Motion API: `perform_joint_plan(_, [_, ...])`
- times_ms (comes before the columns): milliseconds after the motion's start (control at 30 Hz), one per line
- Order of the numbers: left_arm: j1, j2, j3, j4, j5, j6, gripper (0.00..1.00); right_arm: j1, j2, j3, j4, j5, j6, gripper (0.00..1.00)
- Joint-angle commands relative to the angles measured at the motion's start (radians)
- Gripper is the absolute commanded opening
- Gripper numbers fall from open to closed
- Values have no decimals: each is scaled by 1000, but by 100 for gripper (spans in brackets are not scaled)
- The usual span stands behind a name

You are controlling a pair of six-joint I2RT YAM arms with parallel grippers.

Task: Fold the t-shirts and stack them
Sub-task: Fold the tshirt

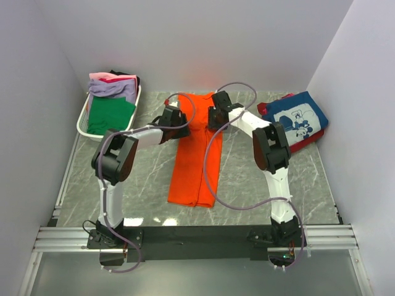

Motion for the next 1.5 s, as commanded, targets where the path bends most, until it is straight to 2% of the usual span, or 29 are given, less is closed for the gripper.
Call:
perform_joint_plan(0, [-13,-203,-78,32,9,19,55,-2,-154,-52,45,4,-35,50])
perform_joint_plan(200, [-63,-469,-336,23,-118,-13,74,49,-431,-365,85,66,13,50])
perform_joint_plan(267, [-85,-526,-408,11,-141,-35,76,76,-526,-440,77,99,30,50])
perform_joint_plan(367, [-121,-624,-543,-45,-187,-85,79,165,-626,-575,50,171,71,50])
perform_joint_plan(500, [-177,-763,-694,-142,-259,-162,80,257,-735,-758,33,189,158,50])
perform_joint_plan(700, [-252,-946,-791,-302,-284,-248,80,404,-857,-901,-10,194,290,50])
perform_joint_plan(867, [-313,-1006,-841,-356,-266,-306,77,492,-895,-974,-9,180,396,50])
perform_joint_plan(1133, [-413,-997,-889,-365,-250,-380,75,602,-890,-1021,16,146,517,50])
perform_joint_plan(1467, [-453,-1006,-909,-376,-267,-421,69,642,-918,-1074,-29,145,608,50])
